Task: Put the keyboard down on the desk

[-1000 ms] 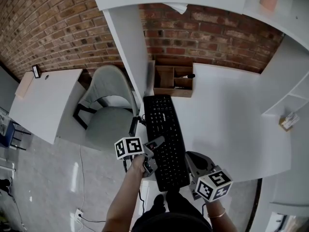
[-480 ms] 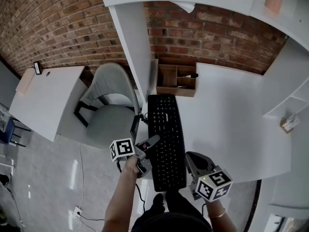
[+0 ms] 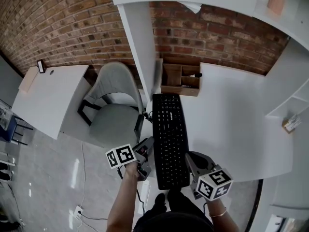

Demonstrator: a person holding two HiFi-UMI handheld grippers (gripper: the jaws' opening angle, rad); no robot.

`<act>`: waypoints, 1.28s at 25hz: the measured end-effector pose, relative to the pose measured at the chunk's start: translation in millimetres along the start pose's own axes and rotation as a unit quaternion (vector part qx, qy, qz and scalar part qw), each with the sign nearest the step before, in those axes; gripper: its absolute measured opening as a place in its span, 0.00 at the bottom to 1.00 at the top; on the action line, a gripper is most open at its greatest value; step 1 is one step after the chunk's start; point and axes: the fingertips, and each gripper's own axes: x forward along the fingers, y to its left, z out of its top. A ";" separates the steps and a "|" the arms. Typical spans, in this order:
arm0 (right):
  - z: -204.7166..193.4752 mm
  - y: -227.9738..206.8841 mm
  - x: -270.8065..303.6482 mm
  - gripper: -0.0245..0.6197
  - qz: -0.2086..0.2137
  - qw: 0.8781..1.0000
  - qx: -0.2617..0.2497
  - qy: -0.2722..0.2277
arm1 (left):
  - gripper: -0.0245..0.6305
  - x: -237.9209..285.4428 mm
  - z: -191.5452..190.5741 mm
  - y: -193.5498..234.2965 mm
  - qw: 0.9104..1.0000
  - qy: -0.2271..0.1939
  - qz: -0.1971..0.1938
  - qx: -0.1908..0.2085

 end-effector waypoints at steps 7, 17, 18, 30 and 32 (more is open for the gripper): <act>-2.1 16.2 0.3 0.05 0.002 1.000 -0.015 -0.003 | 0.20 -35.9 7.5 -17.4 0.993 -0.023 0.028 0.110; -3.2 40.8 -17.8 0.05 -0.015 0.999 -0.038 -0.031 | 0.09 -74.9 -4.1 -61.4 0.965 -0.021 0.031 0.259; -3.3 42.9 -20.6 0.05 -0.017 0.998 -0.040 -0.035 | 0.08 -78.4 -6.5 -66.0 0.962 -0.021 0.030 0.271; -11.4 80.6 -61.2 0.05 -0.049 0.993 -0.078 -0.075 | 0.05 -128.0 -46.9 -107.4 0.928 -0.016 0.012 0.373; -11.9 86.1 -67.9 0.05 -0.056 0.992 -0.081 -0.084 | 0.05 -138.5 -50.0 -112.9 0.921 -0.022 0.016 0.388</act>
